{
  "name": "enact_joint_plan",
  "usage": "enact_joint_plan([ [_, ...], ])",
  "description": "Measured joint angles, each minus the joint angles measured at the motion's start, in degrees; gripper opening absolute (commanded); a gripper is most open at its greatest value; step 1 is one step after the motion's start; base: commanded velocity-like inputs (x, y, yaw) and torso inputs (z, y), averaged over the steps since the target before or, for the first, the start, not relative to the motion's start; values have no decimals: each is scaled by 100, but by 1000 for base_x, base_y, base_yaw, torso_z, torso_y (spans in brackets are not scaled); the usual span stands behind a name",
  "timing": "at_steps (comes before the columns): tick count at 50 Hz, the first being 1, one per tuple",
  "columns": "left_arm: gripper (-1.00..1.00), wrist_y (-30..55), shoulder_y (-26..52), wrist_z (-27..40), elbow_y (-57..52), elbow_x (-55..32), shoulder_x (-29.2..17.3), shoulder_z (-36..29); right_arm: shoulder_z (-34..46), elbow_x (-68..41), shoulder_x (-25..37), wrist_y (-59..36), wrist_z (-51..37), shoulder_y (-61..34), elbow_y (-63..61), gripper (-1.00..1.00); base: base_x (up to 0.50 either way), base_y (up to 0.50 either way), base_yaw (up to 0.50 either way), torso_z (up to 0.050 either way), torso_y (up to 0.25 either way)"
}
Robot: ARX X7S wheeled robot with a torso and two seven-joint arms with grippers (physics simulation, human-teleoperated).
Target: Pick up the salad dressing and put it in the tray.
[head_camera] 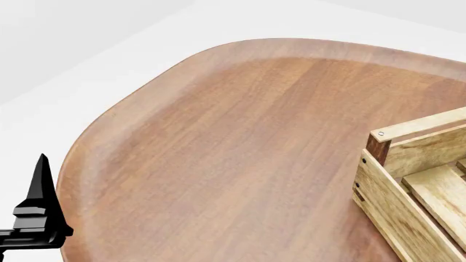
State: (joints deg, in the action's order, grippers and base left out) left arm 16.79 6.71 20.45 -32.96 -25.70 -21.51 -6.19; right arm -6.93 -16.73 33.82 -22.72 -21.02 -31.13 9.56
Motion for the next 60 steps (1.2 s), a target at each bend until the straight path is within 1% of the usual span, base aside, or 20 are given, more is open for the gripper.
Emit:
enact_joint_plan([
  [18,100,-34,3,24,23,31,-17,-45,73,264,-82,806,64,-612,1984,-100,0,0,0,1,1],
  [43,100,-65,-5,56,25,70,-50,-114,181,620,-325,2856,235,-1481,5595,-100,0,0,0,0,0],
  [50,100,-72,-1,63,28,80,-59,-135,108,701,-379,3226,280,-1538,6124,-100,0,0,0,0,0],
  [60,100,-73,11,77,24,91,-76,-157,-92,844,-449,3506,311,-1496,6454,-100,0,0,0,0,1],
])
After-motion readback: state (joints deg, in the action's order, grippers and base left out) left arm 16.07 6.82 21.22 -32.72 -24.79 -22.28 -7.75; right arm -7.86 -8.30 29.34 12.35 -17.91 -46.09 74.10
